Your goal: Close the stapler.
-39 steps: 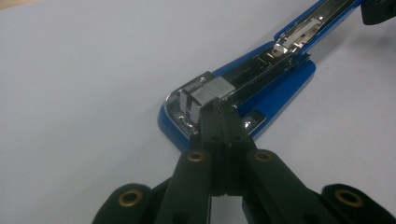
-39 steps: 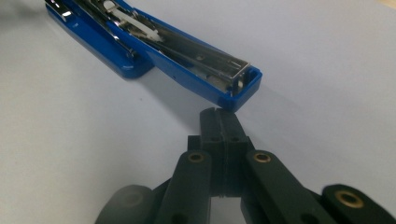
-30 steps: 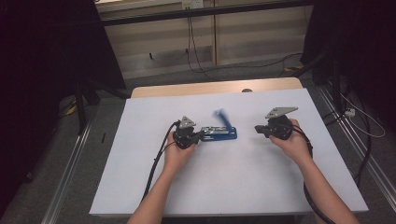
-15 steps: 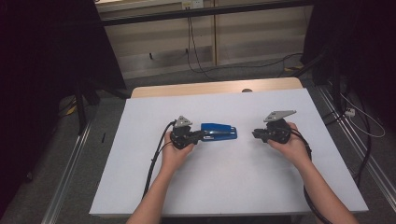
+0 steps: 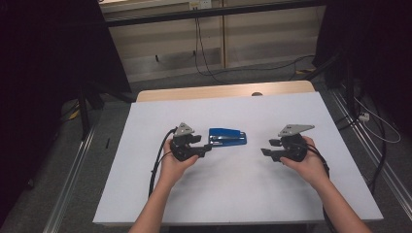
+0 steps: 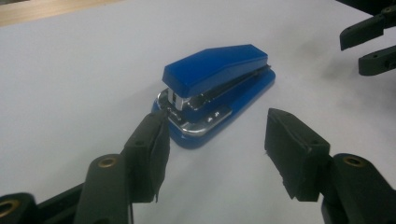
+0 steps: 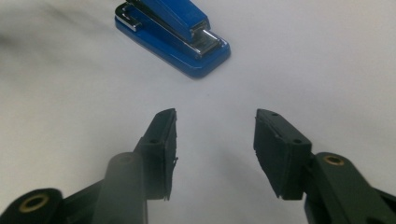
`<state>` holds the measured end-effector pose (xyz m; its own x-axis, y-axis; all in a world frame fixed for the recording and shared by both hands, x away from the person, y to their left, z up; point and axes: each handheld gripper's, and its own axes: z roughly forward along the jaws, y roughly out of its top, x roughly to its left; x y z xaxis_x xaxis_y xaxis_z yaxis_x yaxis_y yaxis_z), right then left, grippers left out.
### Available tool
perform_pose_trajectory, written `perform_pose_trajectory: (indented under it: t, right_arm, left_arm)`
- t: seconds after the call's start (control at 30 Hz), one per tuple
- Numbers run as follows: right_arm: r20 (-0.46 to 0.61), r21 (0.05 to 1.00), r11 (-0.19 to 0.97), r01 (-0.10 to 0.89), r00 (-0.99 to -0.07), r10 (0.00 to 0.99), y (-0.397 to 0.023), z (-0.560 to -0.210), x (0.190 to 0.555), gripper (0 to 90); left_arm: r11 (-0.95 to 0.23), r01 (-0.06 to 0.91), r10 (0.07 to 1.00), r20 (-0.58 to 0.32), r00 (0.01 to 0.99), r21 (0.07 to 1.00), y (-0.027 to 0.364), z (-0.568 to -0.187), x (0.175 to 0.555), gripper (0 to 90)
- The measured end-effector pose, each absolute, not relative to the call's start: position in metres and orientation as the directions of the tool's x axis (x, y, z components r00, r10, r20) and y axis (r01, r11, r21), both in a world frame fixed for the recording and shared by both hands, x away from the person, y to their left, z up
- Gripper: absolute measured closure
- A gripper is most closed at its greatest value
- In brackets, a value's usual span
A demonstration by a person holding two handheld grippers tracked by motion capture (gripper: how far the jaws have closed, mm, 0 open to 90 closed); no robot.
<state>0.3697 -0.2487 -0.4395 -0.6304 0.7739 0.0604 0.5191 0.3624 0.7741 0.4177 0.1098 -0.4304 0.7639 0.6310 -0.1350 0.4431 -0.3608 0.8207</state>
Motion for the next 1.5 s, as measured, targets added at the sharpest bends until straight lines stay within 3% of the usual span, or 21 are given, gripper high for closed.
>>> perform_pose_trajectory:
  t: [0.37, 1.0, 1.5]
  right_arm:
    - [0.057, 0.771, 0.352, 0.53, -0.609, 0.791, -0.257, -0.439, 0.345, 34.7]
    - [0.052, 0.771, 0.349, 0.533, -0.599, 0.799, -0.267, -0.44, 0.323, 26.6]
    - [0.041, 0.768, 0.361, 0.529, -0.603, 0.797, -0.268, -0.44, 0.311, 24.3]
  left_arm:
    - [-0.373, 0.442, 0.629, -0.127, 0.767, 0.816, 0.129, -0.428, 0.402, 30.2]
    - [-0.364, 0.456, 0.639, -0.139, 0.757, 0.812, 0.157, -0.424, 0.385, 15.4]
    - [-0.37, 0.464, 0.645, -0.137, 0.752, 0.805, 0.189, -0.427, 0.373, 12.1]
